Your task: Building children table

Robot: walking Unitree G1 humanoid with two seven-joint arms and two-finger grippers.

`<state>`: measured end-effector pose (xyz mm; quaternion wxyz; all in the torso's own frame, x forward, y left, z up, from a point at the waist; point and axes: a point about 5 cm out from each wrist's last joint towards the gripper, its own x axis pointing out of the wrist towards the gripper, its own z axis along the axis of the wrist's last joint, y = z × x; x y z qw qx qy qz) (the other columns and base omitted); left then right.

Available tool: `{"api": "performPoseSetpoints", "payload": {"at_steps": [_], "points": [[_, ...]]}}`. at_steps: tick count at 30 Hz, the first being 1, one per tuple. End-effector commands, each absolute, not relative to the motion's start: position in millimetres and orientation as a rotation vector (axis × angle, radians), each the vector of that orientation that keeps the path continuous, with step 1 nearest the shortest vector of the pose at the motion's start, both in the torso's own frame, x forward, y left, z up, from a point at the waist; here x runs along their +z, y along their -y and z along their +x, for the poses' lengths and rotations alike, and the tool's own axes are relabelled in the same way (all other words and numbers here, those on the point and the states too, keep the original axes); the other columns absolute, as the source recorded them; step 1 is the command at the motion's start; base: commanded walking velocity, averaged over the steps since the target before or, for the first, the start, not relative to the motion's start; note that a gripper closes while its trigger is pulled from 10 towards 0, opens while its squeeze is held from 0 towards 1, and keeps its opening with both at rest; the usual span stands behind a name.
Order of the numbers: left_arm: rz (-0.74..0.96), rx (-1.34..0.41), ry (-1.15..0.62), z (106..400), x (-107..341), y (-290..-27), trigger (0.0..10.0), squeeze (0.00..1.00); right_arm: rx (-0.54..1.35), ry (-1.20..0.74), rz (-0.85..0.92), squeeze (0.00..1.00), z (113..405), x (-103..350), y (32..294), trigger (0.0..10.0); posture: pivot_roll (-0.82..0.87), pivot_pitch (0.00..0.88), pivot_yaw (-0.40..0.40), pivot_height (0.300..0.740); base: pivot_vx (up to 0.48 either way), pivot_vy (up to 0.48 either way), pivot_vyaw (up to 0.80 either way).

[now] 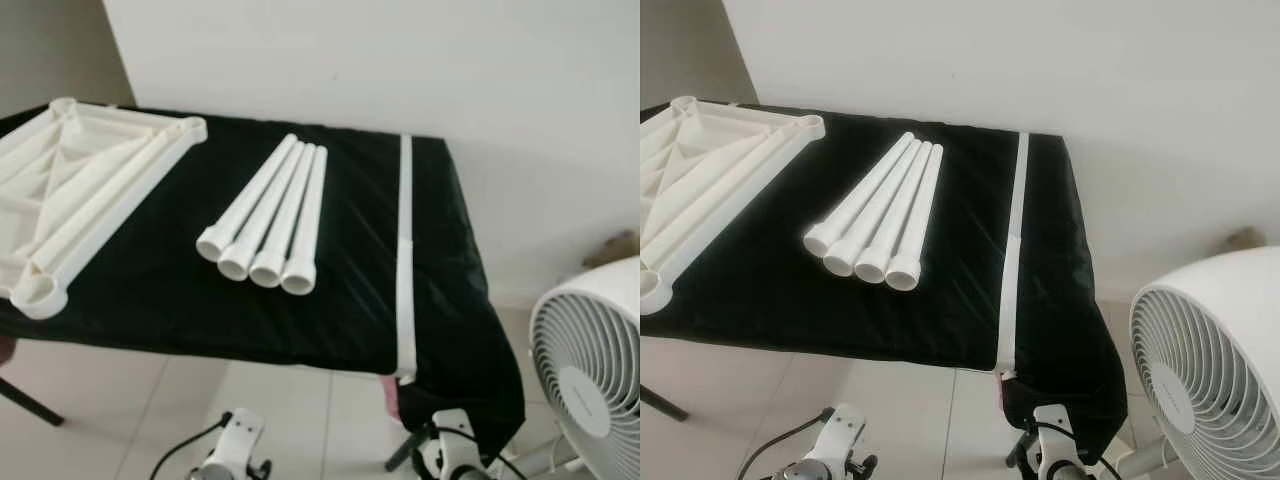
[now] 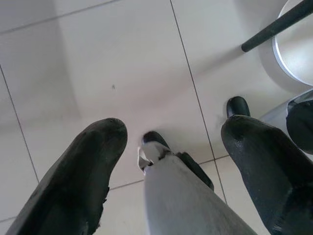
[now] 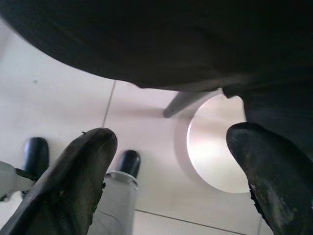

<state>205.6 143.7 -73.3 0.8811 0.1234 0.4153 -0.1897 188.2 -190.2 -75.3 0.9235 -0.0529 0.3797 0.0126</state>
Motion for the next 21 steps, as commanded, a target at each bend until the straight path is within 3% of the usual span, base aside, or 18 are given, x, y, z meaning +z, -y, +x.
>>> {"api": "performPoseSetpoints", "payload": {"at_steps": [1, 5, 21], "points": [[0.329, -0.395, -0.845, 209, -72, -141, 10.0, 0.0, 0.007, -0.764, -0.082, 0.0, 189, -74, 190, 10.0, 0.1, 0.0, -0.026, 0.74, 0.0, 0.0, 0.0], [0.304, -0.385, -0.847, 213, -70, -141, 10.0, 0.0, 0.017, -0.75, -0.096, 0.0, 192, -73, 188, 10.0, 0.11, 0.0, -0.026, 0.74, 0.0, 0.0, 0.0], [0.289, -0.331, -0.988, 181, -88, -154, 10.0, 0.0, 0.06, -0.839, -0.133, 0.0, 173, -85, 183, 10.0, 0.12, 0.0, -0.034, 0.74, 0.0, 0.0, 0.0]]}}
